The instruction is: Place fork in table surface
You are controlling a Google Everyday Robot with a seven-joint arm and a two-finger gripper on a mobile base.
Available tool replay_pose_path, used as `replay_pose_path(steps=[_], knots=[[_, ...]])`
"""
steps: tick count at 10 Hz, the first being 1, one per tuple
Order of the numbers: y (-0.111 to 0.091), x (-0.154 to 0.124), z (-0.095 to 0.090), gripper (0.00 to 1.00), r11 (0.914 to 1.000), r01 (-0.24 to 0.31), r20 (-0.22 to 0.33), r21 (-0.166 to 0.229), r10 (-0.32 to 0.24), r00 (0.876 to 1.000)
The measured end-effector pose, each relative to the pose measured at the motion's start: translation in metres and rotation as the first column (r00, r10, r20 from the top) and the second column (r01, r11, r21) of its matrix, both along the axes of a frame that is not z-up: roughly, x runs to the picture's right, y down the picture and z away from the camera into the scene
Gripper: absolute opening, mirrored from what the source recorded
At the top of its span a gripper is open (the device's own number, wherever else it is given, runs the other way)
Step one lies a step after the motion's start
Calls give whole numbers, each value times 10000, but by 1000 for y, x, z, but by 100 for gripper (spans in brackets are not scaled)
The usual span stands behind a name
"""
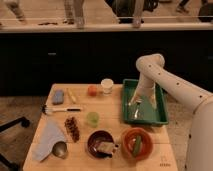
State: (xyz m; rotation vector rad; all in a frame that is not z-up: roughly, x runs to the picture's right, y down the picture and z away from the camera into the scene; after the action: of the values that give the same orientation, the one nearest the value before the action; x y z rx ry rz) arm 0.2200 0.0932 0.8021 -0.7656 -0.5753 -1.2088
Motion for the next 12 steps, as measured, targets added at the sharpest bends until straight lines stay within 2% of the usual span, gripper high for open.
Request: replay_pose_path(steps=[1, 3, 6, 7, 9, 12], knots=[[1, 0, 0, 80, 10000, -13, -14, 14, 13, 10000], [0, 7, 13, 80, 9979, -176, -330, 628, 197, 9993], [-26, 10, 41, 80, 9904, -27, -439, 1384, 89, 9990], [-32, 15, 48, 80, 9887, 155, -556, 1490, -73, 9984], [-39, 7, 66, 80, 9853, 468, -429, 1640, -403, 9983], [-37, 19, 86, 80, 9820, 867, -409, 1679, -810, 9959]])
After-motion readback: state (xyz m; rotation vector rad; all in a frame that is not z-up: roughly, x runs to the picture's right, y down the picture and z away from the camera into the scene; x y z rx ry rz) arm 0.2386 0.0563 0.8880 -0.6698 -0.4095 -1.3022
